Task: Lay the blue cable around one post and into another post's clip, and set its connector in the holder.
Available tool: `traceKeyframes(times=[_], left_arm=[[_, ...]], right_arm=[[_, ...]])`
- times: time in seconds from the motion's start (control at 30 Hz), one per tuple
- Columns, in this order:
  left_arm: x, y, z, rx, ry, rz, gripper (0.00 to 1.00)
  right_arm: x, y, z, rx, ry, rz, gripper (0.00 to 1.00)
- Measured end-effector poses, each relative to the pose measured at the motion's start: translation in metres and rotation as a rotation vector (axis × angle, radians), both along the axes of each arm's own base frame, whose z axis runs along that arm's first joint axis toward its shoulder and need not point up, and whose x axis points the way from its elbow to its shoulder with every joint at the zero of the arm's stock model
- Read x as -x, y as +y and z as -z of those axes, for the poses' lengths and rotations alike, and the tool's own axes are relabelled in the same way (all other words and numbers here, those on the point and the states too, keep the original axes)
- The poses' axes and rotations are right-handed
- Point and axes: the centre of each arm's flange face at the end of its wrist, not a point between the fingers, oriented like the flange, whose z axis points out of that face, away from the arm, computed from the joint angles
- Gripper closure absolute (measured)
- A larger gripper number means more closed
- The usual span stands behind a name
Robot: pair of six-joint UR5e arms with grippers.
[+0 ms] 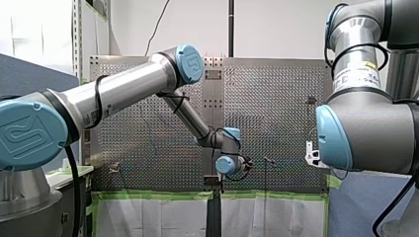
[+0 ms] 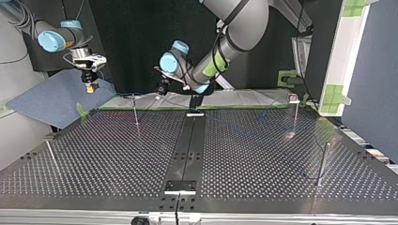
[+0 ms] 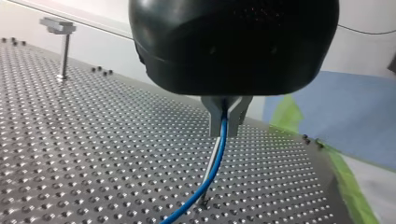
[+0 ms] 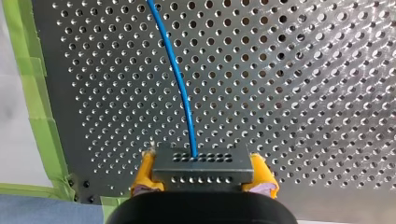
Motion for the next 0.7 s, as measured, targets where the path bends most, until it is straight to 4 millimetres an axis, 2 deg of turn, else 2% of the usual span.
traceKeyframes(times=[0.27,0.7], left_arm=[[-0.0096,0.0066,-0.0005,0.024,-0.002,-0.016,1.0],[-0.0098,0.0071,0.0025,0.023,0.01,0.011,1.0]], right_arm=[[0.0009,-0.0018,-0.0001,0.001,-0.001,0.001,1.0],[-0.0003,-0.0028,0.0001,0.003,-0.005,0.002,1.0]])
